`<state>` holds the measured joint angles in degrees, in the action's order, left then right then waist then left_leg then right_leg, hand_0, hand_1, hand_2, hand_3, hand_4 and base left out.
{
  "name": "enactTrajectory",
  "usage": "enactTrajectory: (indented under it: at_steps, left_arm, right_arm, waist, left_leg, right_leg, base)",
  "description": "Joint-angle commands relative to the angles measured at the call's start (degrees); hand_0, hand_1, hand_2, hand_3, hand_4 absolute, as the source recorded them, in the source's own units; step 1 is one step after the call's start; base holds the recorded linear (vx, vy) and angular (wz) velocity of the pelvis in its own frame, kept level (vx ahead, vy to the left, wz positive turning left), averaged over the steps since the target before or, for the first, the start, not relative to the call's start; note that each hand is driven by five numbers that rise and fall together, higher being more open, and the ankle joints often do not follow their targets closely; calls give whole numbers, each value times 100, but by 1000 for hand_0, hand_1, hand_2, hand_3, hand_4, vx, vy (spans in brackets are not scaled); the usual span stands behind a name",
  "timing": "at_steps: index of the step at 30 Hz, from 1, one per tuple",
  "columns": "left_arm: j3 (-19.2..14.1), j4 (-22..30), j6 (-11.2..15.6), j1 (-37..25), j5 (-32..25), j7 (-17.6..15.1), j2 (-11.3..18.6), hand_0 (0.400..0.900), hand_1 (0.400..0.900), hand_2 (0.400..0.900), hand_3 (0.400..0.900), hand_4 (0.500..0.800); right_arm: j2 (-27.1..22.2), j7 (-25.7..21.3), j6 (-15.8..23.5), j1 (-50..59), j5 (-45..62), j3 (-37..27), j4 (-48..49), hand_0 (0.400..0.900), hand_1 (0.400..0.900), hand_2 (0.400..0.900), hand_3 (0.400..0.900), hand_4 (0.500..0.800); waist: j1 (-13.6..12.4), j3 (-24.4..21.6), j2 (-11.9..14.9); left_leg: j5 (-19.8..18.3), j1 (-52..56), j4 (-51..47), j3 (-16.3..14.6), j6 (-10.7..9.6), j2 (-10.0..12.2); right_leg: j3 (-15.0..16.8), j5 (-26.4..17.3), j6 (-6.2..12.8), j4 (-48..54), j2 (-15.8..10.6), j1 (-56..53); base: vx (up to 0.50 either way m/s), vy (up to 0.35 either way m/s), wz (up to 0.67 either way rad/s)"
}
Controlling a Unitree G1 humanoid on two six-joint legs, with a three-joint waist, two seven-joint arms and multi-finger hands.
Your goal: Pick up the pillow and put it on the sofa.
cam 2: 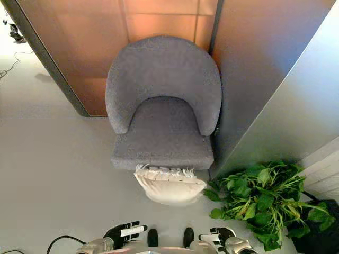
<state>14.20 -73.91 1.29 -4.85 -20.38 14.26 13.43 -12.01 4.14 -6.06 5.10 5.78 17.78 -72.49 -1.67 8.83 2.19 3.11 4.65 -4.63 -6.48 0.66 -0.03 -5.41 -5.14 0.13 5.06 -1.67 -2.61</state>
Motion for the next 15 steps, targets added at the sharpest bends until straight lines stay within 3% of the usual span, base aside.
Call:
enactTrajectory:
  at_steps: [1,8,15]
  left_arm:
    - [-95,-431,-8,-384,61,347,-214,900,900,900,900,800]
    - [-159,-415,47,-360,33,34,-201,900,900,900,900,800]
    - [-140,-333,90,-429,65,-102,-102,900,900,900,900,800]
  right_arm:
    - [-76,11,-12,184,-287,354,-106,900,900,900,900,800]
    - [-104,-331,494,176,-728,411,70,900,900,900,900,800]
    - [-299,-1042,1428,452,-1772,781,589,900,900,900,900,800]
  waist:
    - [77,161,-5]
    - [38,232,35]
    - [-116,473,107]
  left_leg:
    - [-317,-91,43,403,61,-157]
    - [-318,-137,79,414,60,-156]
    - [-274,-362,122,496,76,-182]
  right_leg:
    - [-67,518,248,-447,-1,-30]
    - [-104,528,256,-499,-16,8]
    - [-191,510,262,-558,-32,188]
  base:
    - [0,0,0]
    - [12,-6,4]
    - [25,-28,18]
